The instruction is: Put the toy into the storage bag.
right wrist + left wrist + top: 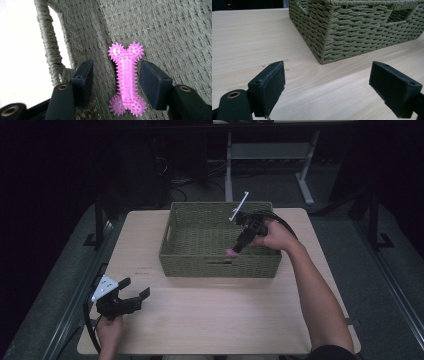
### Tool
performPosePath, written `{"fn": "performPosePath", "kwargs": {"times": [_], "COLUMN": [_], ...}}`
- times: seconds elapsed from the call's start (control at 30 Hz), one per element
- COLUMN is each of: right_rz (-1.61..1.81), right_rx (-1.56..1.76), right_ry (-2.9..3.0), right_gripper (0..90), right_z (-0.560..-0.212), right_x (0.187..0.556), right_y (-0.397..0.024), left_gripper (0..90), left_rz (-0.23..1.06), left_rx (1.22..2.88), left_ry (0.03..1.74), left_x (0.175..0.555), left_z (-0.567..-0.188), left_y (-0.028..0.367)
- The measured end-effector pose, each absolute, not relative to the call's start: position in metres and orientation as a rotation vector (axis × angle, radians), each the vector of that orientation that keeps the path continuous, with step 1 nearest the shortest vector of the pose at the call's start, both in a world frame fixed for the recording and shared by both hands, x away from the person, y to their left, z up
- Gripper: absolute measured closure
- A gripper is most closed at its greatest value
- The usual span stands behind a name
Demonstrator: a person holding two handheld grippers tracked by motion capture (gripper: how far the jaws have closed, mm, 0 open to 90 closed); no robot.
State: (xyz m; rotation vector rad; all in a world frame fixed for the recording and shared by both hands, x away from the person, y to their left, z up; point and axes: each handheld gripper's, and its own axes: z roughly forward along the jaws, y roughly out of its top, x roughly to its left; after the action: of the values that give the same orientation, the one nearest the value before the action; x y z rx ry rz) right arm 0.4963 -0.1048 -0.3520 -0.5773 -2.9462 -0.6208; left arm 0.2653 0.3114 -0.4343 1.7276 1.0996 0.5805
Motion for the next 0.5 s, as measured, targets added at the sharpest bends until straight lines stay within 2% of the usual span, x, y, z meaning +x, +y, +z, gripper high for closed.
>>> {"fn": "performPosePath", "kwargs": {"times": [0.5], "right_rz": [-0.657], "right_rx": [-0.578], "right_ry": [-2.948], "right_gripper": [41.6], "right_z": [-0.3429], "right_x": [0.4898], "right_y": [-0.1064], "left_gripper": [12.8], "left_rz": [0.580], "left_rx": [1.722], "left_ry": [1.102], "left_x": [0.2653], "left_z": [-0.4343], "left_y": [0.3117]}}
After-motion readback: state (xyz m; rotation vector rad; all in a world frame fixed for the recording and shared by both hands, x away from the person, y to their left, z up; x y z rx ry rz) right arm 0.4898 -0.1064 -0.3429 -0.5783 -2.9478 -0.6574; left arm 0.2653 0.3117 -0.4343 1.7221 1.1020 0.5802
